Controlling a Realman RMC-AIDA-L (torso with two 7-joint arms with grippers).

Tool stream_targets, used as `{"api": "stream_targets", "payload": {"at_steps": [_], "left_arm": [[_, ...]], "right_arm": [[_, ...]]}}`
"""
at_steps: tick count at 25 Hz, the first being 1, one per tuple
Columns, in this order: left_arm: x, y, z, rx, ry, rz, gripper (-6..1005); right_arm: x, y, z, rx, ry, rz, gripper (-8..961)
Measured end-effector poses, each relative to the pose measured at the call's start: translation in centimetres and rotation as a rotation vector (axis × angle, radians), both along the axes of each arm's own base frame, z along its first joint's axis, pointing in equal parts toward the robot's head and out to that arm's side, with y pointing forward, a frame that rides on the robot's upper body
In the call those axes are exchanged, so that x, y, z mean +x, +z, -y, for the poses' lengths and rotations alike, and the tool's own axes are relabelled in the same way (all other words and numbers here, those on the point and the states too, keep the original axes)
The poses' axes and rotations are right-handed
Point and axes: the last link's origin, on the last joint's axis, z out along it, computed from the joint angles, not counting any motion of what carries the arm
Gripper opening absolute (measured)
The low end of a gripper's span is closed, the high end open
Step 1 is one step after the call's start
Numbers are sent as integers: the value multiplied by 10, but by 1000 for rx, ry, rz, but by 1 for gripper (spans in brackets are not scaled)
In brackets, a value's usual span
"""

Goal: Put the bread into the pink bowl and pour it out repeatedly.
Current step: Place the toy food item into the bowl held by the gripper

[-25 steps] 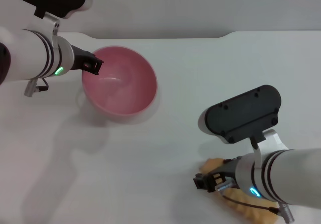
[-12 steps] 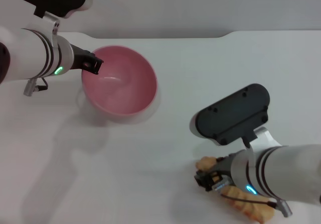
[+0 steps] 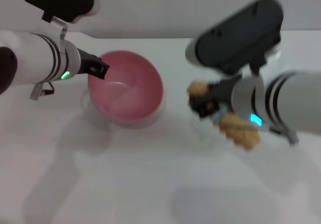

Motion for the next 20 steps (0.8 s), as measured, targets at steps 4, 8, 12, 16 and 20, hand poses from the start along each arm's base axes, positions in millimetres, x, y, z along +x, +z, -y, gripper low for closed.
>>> {"api": "stream_targets", "payload": {"at_steps": [4, 8, 12, 16, 20], "left_arm": [[2, -6, 3, -18, -6, -3, 35], [7, -18, 10, -45, -15, 1, 35], [13, -25, 13, -56, -32, 17, 35], [21, -29, 14, -67, -46, 44, 35], [26, -29, 13, -67, -58, 50, 35]], "right_arm": [[-17, 16, -15, 81, 91, 44, 424], [-28, 16, -29, 97, 151, 42, 406], [-40, 5, -40, 94, 224, 18, 388], [-49, -6, -47, 79, 271, -36, 333], [-50, -18, -53, 65, 302, -78, 302]]}}
